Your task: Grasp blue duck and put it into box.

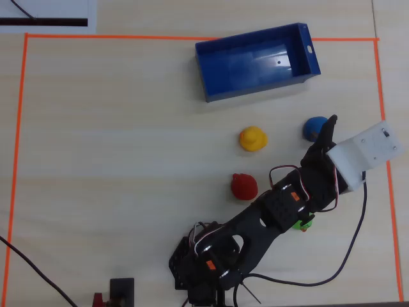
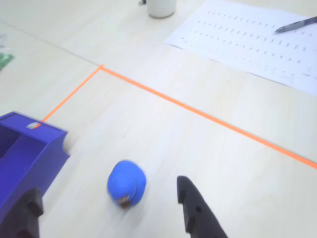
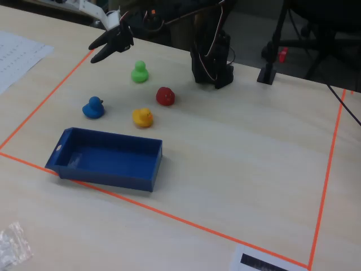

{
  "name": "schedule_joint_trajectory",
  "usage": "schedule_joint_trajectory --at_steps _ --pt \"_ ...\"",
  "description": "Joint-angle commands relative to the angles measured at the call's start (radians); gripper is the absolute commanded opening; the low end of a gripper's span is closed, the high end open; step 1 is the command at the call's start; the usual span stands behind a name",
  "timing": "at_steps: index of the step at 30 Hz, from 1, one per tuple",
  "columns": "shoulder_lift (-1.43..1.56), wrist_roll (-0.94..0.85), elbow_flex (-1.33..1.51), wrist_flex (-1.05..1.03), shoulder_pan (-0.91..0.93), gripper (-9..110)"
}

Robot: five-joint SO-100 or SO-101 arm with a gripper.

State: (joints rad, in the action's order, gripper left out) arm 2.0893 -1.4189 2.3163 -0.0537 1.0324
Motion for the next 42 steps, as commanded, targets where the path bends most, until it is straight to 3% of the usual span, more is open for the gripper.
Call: schedule_joint_trajectory --at_steps 1,9,19,28,42 --pt "-0.072 -0.014 -0.017 0.130 0.006 37" --pt "-0.227 -0.008 0.051 0.273 -0.072 38" --pt "-0.465 0.017 -0.087 0.281 -0.146 38" --pt "-0.630 0.026 -0.247 0.284 -0.124 38" --pt "-0.776 -0.025 -0.244 0.437 -0.101 38"
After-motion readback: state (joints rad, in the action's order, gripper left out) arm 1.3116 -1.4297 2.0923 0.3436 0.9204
